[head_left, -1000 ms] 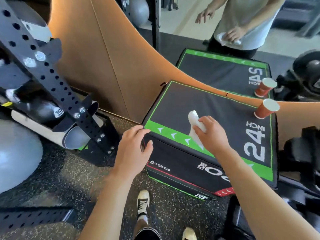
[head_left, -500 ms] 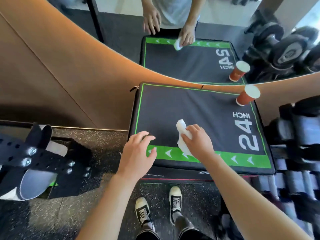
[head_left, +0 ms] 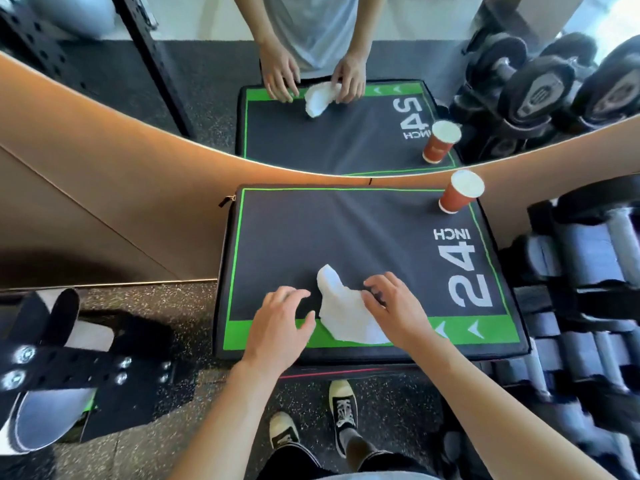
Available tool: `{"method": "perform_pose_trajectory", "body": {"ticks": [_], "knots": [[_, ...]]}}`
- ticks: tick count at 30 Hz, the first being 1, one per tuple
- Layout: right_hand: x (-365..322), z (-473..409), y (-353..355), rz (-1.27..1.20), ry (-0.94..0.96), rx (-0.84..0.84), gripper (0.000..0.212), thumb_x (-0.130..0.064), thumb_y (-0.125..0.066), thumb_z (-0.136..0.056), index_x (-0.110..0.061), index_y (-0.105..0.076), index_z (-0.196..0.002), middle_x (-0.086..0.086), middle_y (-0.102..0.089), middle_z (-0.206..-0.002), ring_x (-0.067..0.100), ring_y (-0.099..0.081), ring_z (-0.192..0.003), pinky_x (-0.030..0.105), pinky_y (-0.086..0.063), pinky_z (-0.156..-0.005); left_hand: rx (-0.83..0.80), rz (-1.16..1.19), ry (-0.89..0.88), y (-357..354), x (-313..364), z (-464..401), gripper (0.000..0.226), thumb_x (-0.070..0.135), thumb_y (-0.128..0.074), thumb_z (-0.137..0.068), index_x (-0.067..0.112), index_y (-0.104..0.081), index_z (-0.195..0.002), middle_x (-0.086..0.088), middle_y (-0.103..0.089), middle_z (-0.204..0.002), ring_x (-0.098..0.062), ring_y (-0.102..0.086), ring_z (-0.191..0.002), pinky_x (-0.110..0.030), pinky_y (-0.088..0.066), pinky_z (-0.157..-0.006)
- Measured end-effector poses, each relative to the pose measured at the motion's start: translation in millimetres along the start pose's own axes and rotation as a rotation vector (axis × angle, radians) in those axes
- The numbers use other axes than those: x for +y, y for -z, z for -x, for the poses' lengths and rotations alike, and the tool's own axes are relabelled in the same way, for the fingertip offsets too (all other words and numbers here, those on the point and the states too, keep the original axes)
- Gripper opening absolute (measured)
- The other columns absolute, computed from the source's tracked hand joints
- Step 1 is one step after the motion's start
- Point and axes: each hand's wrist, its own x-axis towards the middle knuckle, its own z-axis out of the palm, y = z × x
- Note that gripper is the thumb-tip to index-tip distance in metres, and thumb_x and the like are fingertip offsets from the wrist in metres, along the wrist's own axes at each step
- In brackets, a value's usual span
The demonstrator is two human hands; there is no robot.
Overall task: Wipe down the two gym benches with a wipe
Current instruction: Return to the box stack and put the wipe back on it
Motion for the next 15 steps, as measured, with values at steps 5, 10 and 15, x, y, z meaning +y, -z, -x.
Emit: {"method": "perform_pose_trajectory", "body": {"ticks": [5,10,15], "knots": [[3.2,1.1,6.8,-0.007,0.003,-0.122,0.026,-0.035,-0.059,-0.099,-0.027,-0.064,-0.124,-0.016,-0.058,-0.106,0.007,-0.054,-0.093,0.027,-0.045,-0.076,0.01,-0.015,0.127,-25.9,22.0,-16.3,0.044,0.045,-0.06,-0.1,0.02,-0.063,-0.136,0.004,-0.065,-0.127,-0.025,-0.055,-0.117,-0.044,-0.049,-0.093],[-12.1,2.3,0.3,-0.043,0.018,-0.211,0.021,-0.024,-0.059,-0.091,-0.023,-0.068,-0.11,-0.011,-0.061,-0.103,0.016,-0.06,-0.09,0.031,-0.049,-0.079,0.001,0.055,0.241,-36.8,30.0,-35.5,0.037,0.048,-0.063,-0.095,0.026,-0.065,-0.125,0.01,-0.061,-0.113,-0.023,-0.051,-0.112,-0.042,-0.045,-0.093],[-7.1,3.0,6.9,-0.06,0.038,-0.134,0.013,-0.023,-0.064,-0.087,-0.023,-0.064,-0.099,-0.012,-0.055,-0.095,0.016,-0.057,-0.079,0.032,-0.049,-0.072,0.014,0.292,0.277,-34.1,30.3,-48.0,0.016,0.033,-0.075,-0.088,0.027,-0.064,-0.099,0.009,-0.059,-0.104,-0.02,-0.054,-0.108,-0.041,-0.047,-0.094]]}}
